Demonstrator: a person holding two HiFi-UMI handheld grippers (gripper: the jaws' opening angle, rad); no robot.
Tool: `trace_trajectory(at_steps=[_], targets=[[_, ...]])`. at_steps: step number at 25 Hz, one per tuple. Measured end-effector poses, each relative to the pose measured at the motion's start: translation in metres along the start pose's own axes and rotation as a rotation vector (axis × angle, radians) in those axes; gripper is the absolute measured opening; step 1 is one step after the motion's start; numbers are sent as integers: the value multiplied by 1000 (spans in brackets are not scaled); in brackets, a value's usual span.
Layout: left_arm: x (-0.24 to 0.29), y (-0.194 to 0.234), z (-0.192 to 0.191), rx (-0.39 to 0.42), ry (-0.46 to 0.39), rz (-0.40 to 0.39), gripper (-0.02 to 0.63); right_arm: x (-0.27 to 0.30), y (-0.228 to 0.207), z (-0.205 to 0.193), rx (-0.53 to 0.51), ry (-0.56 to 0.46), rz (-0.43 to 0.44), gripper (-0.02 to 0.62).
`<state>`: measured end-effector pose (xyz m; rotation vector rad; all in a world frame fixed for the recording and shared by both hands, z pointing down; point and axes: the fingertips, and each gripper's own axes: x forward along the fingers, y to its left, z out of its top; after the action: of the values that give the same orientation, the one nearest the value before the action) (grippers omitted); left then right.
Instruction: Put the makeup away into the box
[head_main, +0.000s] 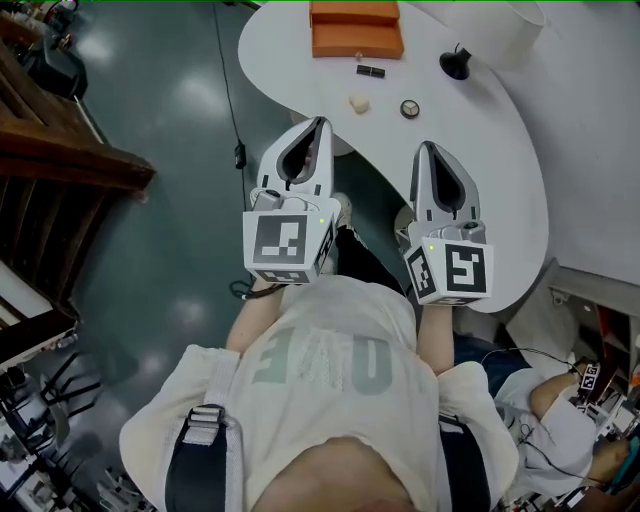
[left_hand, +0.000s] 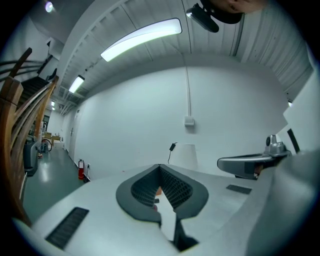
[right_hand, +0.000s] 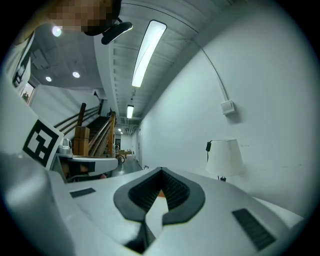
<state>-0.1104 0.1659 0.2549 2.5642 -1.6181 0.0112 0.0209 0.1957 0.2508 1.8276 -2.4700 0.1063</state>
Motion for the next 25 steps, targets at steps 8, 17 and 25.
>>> trace_trajectory(at_steps=[8, 17, 25], targets=[[112, 13, 20, 36, -45, 17, 6, 92, -60, 18, -47, -23, 72, 5], [172, 35, 34, 48, 3, 73, 6, 162, -83, 35, 52, -43, 162, 5], [203, 50, 42, 59, -30, 12, 6, 198, -78, 34, 47, -28, 153, 5]])
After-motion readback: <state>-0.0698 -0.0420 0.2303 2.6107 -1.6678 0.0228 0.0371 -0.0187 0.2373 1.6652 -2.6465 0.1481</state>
